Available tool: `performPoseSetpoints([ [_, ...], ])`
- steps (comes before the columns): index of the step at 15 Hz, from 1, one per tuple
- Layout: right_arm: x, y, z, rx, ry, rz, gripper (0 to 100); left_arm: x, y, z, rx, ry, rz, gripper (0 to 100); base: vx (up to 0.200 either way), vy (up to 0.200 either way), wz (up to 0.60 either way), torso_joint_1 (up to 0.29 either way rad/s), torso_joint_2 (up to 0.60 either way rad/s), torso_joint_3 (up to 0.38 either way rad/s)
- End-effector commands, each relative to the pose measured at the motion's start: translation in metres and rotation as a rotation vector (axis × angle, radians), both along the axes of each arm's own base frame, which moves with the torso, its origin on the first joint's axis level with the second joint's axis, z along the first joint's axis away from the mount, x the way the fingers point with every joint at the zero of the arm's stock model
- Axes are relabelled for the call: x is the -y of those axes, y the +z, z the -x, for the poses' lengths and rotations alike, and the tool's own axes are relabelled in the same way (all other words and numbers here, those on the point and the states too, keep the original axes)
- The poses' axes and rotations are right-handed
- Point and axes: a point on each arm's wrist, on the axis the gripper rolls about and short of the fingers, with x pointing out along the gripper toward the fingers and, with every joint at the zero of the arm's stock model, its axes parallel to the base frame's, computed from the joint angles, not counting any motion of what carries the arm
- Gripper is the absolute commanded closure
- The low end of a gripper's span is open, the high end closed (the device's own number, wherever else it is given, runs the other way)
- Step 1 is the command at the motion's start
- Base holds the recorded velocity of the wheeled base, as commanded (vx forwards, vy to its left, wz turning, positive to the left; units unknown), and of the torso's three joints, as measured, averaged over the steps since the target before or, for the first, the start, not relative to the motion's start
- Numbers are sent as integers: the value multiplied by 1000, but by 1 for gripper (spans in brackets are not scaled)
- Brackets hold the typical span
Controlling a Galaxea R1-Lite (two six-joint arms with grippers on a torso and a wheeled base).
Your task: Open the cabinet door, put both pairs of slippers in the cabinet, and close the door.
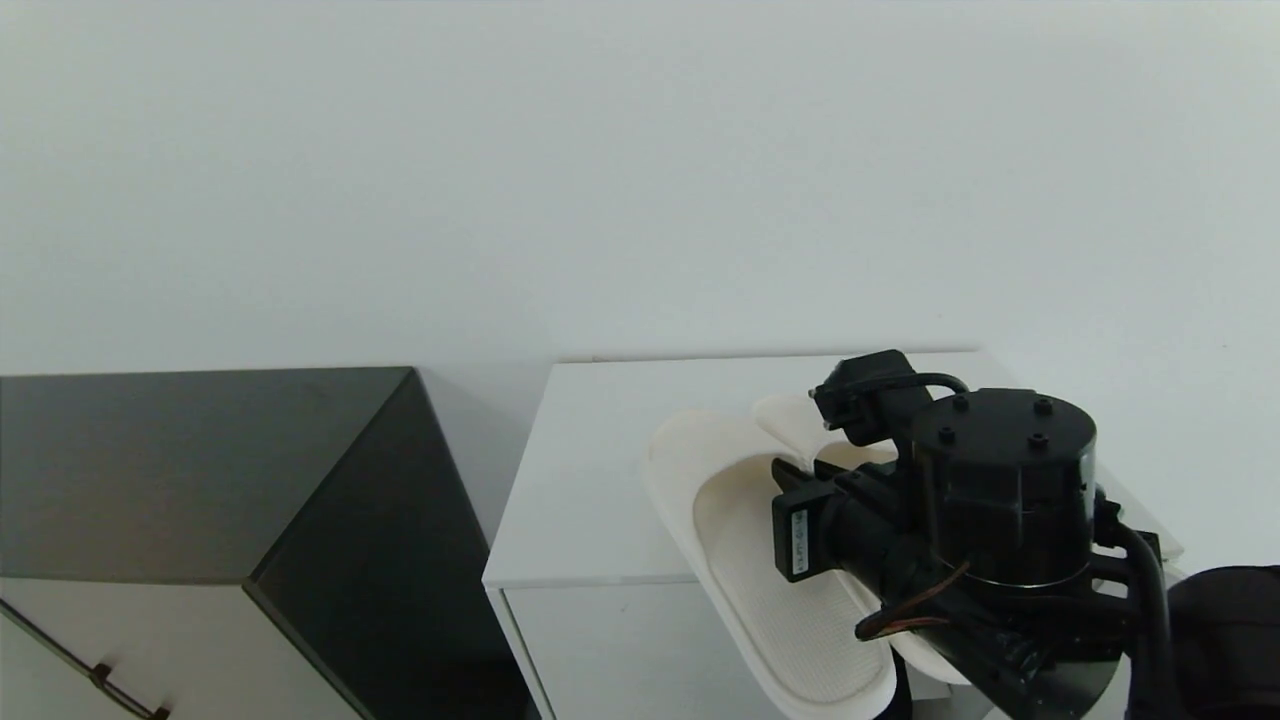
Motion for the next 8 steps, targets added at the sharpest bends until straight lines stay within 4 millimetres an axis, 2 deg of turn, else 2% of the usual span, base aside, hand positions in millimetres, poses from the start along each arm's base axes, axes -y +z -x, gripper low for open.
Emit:
performPoseSetpoints([
  [1,0,0,0,0,1,0,100,0,0,0,1,1,0,100,-200,0,0,12,12,7],
  [8,-1,0,0,1,3,2,100,0,0,0,1,1,2,100,-200,0,0,-3,-3,1],
])
